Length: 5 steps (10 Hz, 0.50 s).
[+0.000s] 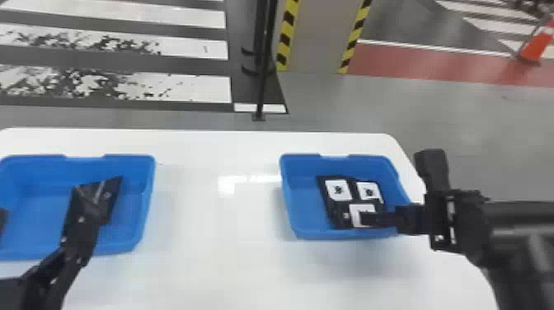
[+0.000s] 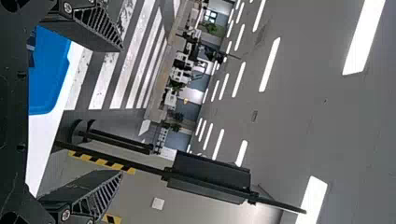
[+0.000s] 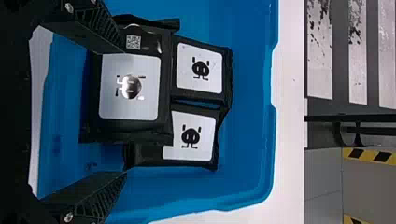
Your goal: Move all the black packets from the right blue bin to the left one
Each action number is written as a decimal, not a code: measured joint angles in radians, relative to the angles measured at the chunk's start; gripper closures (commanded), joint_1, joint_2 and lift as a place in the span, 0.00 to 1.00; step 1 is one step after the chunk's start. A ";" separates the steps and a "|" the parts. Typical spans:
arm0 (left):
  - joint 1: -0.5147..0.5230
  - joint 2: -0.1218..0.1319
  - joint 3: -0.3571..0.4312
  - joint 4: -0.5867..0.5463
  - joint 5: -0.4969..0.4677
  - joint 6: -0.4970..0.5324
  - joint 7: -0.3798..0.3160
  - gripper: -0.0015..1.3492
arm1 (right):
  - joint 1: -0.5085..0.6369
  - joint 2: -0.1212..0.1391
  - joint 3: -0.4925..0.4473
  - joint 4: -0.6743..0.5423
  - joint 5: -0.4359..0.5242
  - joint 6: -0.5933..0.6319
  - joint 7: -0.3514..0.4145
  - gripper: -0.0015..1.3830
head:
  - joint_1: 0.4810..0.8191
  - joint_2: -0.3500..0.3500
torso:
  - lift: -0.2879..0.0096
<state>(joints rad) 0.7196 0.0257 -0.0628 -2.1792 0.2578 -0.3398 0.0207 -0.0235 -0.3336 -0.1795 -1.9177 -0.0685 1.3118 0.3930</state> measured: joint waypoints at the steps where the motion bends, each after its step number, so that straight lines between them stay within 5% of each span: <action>1: -0.002 0.000 -0.001 0.003 -0.002 0.001 -0.001 0.08 | -0.016 -0.001 0.021 0.038 -0.017 -0.029 0.000 0.07 | 0.63 0.25 | 0.50; 5: -0.008 0.003 -0.001 0.008 -0.014 0.004 -0.005 0.08 | -0.049 0.008 0.067 0.088 -0.035 -0.039 -0.037 0.07 | 0.63 0.28 | 0.50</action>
<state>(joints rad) 0.7118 0.0283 -0.0640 -2.1709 0.2433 -0.3354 0.0156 -0.0728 -0.3258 -0.1124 -1.8296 -0.1036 1.2731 0.3563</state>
